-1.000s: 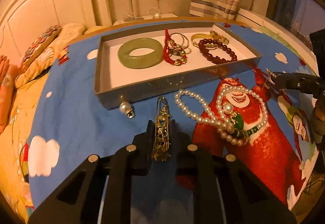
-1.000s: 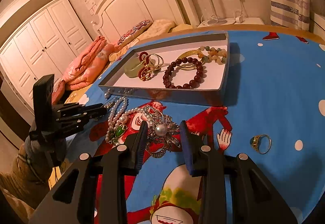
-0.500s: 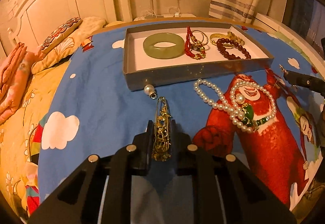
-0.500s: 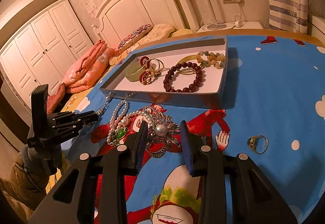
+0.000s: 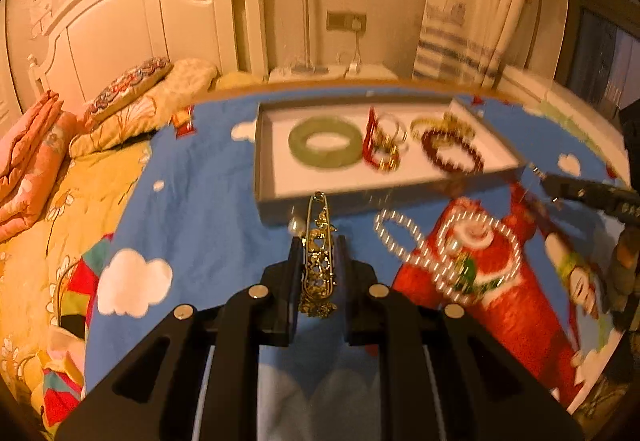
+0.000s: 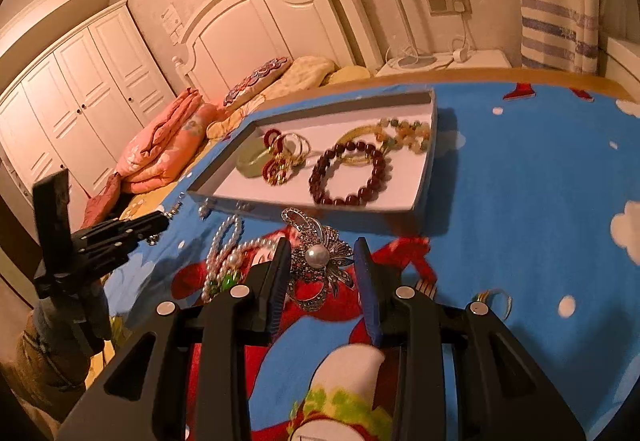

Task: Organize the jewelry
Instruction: 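Lower both brooches into the white box and open both tools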

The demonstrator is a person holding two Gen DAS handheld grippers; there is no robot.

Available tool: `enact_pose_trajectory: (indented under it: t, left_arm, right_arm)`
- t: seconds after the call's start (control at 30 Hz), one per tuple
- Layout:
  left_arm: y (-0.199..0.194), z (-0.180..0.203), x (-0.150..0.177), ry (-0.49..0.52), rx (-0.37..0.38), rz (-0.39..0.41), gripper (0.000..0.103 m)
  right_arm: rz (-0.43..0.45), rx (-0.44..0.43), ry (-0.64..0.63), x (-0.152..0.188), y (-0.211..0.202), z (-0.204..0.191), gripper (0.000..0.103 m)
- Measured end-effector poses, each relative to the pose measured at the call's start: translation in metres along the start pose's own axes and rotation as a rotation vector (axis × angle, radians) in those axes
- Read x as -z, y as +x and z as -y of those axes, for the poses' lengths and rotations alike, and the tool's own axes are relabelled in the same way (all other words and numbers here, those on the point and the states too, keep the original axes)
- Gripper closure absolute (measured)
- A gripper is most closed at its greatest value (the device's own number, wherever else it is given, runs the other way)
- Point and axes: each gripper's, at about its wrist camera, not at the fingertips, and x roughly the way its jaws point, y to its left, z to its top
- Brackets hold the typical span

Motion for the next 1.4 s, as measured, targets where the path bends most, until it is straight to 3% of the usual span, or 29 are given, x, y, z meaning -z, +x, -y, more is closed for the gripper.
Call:
enact_pose_trajectory:
  t: [0.33,0.53,0.87,1.2,1.23,1.3,1.33,1.4]
  left_arm:
    - [0.002,0.03,-0.039,0.039,0.039,0.057,0.088]
    - [0.03,0.029,-0.065,0.014,0.047,0.028,0.088]
    - [0.078,0.003,-0.084,-0.081,-0.033,-0.045,0.088]
    - [0.096,-0.022,-0.083,-0.178,-0.083,-0.06,0.087]
    - [0.098,-0.022,-0.083,-0.178,-0.091,-0.061,0.086]
    - [0.098,-0.024,-0.08,-0.182,-0.104,-0.067,0.073]
    - [0.096,-0.027,-0.078,-0.19,-0.11,-0.063,0.056]
    - [0.09,-0.03,-0.073,-0.203,-0.064,-0.049,0.05]
  right_arm:
    - [0.055,0.019,-0.016,-0.027,0.005,0.004,0.07]
    - [0.044,0.039,0.012,-0.045,0.03,0.01,0.07]
    - [-0.055,0.157,-0.03,-0.106,0.105,-0.011,0.07]
    - [-0.123,0.192,-0.028,-0.126,0.154,-0.018,0.07]
    - [-0.123,0.189,-0.02,-0.127,0.156,-0.018,0.064]
    - [-0.111,0.174,0.0,-0.126,0.153,-0.016,0.044]
    - [-0.097,0.163,0.004,-0.125,0.15,-0.015,0.037]
    - [-0.062,0.135,-0.005,-0.121,0.138,-0.017,0.037]
